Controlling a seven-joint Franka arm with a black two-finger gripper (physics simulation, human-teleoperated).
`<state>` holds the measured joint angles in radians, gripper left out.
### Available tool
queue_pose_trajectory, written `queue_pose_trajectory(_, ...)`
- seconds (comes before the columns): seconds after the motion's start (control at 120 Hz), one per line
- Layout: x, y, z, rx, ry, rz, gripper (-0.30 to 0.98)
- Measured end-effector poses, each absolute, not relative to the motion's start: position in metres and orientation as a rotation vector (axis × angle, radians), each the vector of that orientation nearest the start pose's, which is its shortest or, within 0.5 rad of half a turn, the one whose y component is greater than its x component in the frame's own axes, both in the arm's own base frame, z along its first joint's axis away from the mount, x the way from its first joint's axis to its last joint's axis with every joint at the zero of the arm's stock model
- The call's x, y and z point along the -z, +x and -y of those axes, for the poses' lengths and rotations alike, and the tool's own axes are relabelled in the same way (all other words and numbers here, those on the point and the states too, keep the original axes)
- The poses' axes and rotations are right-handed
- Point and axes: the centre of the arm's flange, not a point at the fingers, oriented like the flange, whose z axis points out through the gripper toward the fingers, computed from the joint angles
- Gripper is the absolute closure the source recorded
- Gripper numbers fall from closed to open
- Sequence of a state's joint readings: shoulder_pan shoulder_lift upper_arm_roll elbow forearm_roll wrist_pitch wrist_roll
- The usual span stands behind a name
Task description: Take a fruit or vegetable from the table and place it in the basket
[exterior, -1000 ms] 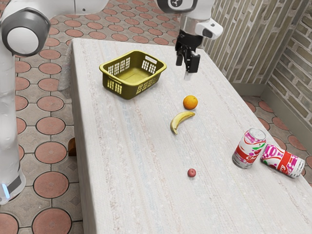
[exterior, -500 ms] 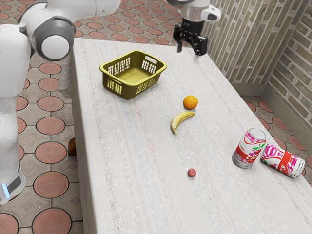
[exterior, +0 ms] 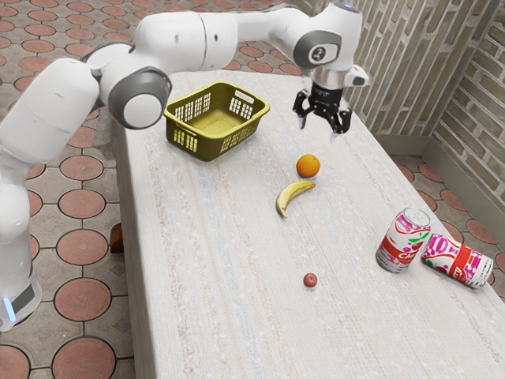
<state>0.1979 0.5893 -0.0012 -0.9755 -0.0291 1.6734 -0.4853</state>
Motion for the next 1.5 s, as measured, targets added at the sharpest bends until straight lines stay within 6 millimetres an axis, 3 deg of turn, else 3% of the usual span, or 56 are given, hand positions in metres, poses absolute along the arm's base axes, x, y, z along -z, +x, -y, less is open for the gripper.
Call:
queue_pose_trajectory(0.058, -0.521, 0.720, -0.141, 0.153, -2.992, 1.085, 0.00)
queue_pose_trajectory(0.442, -0.459, 0.739, -0.155, 0.113, -2.957, 1.186, 0.00)
queue_pose_trajectory(0.917, -0.413, 0.745, -0.163, 0.046, -2.929, 1.246, 0.01)
queue_pose_trajectory(1.0, -0.409, 0.746, -0.162, 0.042, -2.929, 1.249, 0.07)
queue_pose_trajectory(1.117, -0.408, 0.747, -0.161, 0.041, -2.928, 1.253, 0.29)
queue_pose_trajectory(1.192, -0.424, 0.745, -0.158, 0.061, -2.928, 1.252, 0.35)
queue_pose_trajectory(1.267, -0.476, 0.733, -0.152, 0.124, -2.934, 1.248, 0.36)
queue_pose_trajectory(1.317, -0.518, 0.712, -0.147, 0.151, -2.935, 1.248, 0.36)
queue_pose_trajectory(1.383, -0.557, 0.685, -0.146, 0.159, -2.927, 1.259, 0.36)
queue_pose_trajectory(1.5, -0.590, 0.631, -0.164, 0.107, -2.872, 1.327, 0.36)
